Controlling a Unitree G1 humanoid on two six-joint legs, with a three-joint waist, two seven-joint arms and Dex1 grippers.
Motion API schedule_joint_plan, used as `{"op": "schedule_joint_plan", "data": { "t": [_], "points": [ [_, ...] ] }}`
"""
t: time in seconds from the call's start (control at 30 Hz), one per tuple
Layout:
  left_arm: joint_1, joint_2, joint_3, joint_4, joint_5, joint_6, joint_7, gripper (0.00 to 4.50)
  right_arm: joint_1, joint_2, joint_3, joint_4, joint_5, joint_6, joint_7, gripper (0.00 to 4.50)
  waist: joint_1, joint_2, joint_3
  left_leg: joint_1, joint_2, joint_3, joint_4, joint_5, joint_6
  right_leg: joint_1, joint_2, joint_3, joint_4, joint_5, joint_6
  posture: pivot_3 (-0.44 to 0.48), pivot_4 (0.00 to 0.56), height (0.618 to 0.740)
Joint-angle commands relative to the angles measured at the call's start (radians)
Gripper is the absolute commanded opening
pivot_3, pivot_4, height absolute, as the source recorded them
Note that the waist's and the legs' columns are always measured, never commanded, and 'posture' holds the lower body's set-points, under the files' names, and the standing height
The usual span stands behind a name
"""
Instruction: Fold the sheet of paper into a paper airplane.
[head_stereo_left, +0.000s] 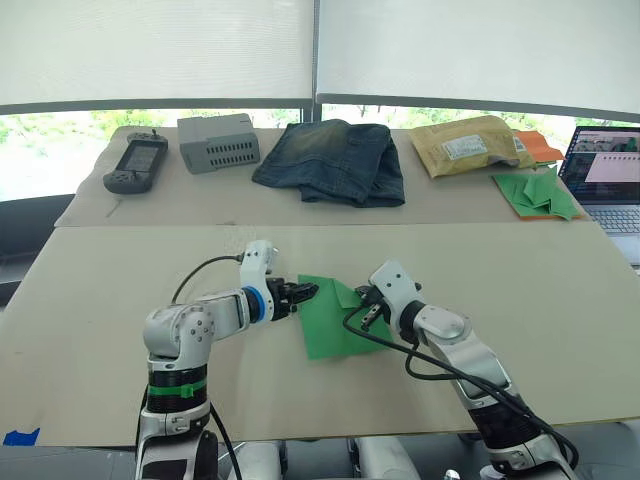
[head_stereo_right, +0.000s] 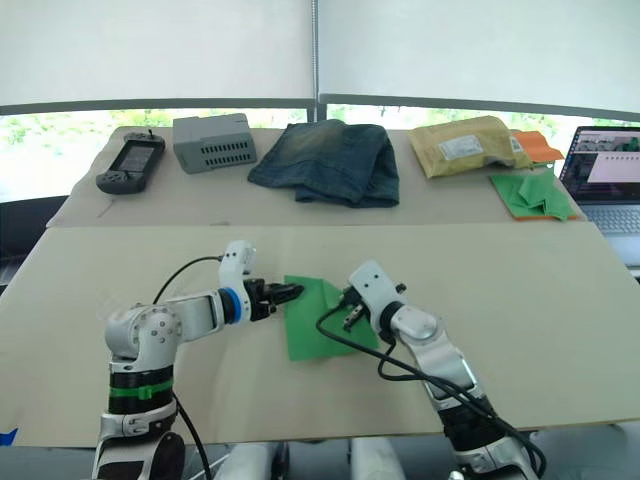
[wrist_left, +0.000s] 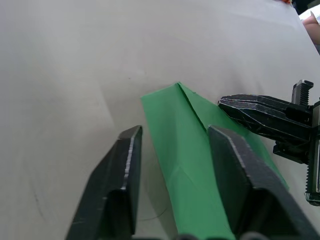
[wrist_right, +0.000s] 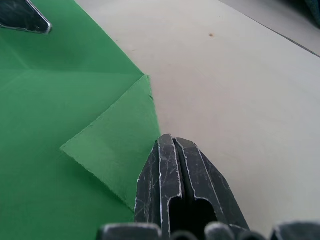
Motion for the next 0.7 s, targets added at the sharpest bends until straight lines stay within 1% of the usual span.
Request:
{"op": "schedule_joint_plan", "data": {
  "t": [0.03, 0.1, 0.17, 0.23, 0.37, 0.53, 0.63, 0.7],
  "points": [
    [-0.008, 0.011, -0.013, -0.012, -0.008, -0.027, -0.014, 0.7, 0.018, 0.0, 0.026, 0.04, -0.011, 0.026, 0.012, 0.0, 0.0, 0.0, 0.0, 0.0, 0.0, 0.0, 0.0, 0.0, 0.0, 0.0, 0.0, 0.0, 0.0, 0.0, 0.0, 0.0, 0.15, 0.728],
    [-0.01, 0.023, -0.021, -0.014, -0.008, -0.032, -0.019, 0.03, 0.012, 0.005, 0.008, 0.023, -0.003, 0.025, 0.004, 0.0, 0.0, 0.0, 0.0, 0.0, 0.0, 0.0, 0.0, 0.0, 0.0, 0.0, 0.0, 0.0, 0.0, 0.0, 0.0, 0.0, 0.15, 0.728],
    [-0.01, 0.033, -0.03, -0.015, -0.005, -0.044, -0.026, 0.03, 0.0, 0.011, -0.012, 0.001, 0.007, 0.025, -0.002, 0.0, 0.0, 0.0, 0.0, 0.0, 0.0, 0.0, 0.0, 0.0, 0.0, -0.001, 0.0, 0.0, 0.0, 0.0, 0.0, 0.0, 0.15, 0.728],
    [-0.006, 0.081, -0.09, -0.017, 0.023, -0.101, -0.071, 0.03, -0.017, 0.016, -0.031, -0.027, 0.013, 0.03, -0.005, 0.0, 0.0, 0.0, 0.002, -0.001, 0.0, 0.0, 0.0, 0.0, 0.0, -0.001, 0.0, 0.0, 0.0, 0.0, 0.0, 0.0, 0.15, 0.728],
    [-0.021, 0.168, -0.207, 0.008, 0.08, -0.252, -0.183, 0.03, -0.04, 0.015, -0.042, -0.057, 0.016, 0.042, 0.0, 0.0, 0.002, 0.001, 0.005, -0.003, 0.0, 0.0, -0.001, 0.0, 0.0, -0.003, 0.0, 0.0, 0.0, 0.0, 0.0, 0.0, 0.15, 0.728],
    [-0.074, 0.249, -0.32, 0.081, 0.186, -0.444, -0.283, 0.03, -0.075, 0.013, -0.063, -0.084, 0.019, 0.06, -0.005, 0.0, 0.007, 0.002, 0.011, -0.008, -0.004, 0.0, -0.001, 0.0, 0.0, -0.008, -0.002, 0.0, -0.001, 0.001, -0.001, 0.0, 0.15, 0.728],
    [-0.08, 0.247, -0.338, 0.101, 0.209, -0.498, -0.307, 0.03, -0.086, 0.011, -0.076, -0.097, 0.02, 0.072, -0.007, 0.0, 0.008, 0.002, 0.011, -0.012, -0.004, 0.0, -0.001, 0.0, 0.0, -0.011, -0.004, 0.0, -0.001, 0.002, -0.004, 0.0, 0.15, 0.728],
    [-0.078, 0.262, -0.377, 0.098, 0.25, -0.541, -0.325, 0.03, -0.088, 0.014, -0.086, -0.113, 0.026, 0.082, -0.008, 0.0, 0.009, 0.002, 0.011, -0.017, -0.004, 0.0, -0.001, 0.0, 0.0, -0.016, -0.004, 0.0, -0.001, 0.004, -0.006, 0.0, 0.15, 0.728]
  ]
}}
